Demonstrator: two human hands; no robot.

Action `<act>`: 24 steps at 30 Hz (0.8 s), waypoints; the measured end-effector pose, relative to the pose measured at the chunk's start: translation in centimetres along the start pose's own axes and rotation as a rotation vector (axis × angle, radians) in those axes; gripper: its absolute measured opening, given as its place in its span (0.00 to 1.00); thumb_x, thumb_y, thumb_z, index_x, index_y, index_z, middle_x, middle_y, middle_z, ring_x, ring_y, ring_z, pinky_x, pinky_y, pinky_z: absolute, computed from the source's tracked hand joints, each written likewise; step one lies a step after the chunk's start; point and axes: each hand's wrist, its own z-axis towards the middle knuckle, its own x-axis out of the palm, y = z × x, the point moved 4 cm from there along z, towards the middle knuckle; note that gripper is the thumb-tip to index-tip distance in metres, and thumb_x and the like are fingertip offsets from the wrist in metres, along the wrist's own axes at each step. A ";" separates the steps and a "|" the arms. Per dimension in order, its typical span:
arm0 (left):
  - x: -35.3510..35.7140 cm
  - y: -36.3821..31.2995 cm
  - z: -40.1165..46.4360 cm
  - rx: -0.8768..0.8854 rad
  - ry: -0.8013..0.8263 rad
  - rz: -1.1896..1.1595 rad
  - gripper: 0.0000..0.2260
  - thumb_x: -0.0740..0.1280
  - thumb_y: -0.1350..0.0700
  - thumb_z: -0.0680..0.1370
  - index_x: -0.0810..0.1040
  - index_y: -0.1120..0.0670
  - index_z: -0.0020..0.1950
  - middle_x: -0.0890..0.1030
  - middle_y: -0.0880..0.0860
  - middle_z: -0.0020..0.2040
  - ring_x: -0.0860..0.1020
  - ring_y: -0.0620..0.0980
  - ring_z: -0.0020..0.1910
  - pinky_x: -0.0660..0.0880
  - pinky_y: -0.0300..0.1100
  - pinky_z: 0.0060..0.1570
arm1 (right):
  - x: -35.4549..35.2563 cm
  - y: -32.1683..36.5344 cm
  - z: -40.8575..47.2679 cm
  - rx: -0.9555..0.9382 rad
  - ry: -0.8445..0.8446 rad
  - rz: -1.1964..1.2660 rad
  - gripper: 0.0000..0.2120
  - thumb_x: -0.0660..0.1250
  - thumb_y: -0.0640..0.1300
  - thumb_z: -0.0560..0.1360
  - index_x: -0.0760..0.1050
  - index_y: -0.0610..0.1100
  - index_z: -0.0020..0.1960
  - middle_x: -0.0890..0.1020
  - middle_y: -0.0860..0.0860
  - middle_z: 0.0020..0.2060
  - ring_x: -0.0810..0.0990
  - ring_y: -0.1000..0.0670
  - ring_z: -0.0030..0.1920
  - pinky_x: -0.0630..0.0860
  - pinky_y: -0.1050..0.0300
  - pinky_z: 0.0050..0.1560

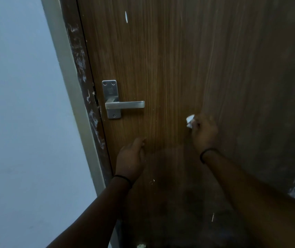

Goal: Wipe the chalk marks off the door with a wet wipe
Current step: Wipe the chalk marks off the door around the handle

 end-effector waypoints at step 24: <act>-3.4 5.4 -1.6 -0.404 -0.010 0.202 0.06 0.58 0.54 0.81 0.72 0.51 0.45 0.74 0.48 0.37 0.72 0.46 0.33 0.62 0.39 0.29 | 13.2 8.5 -9.6 -0.082 0.472 0.129 0.03 0.63 0.44 0.80 0.76 0.48 0.51 0.78 0.49 0.51 0.78 0.50 0.49 0.77 0.53 0.49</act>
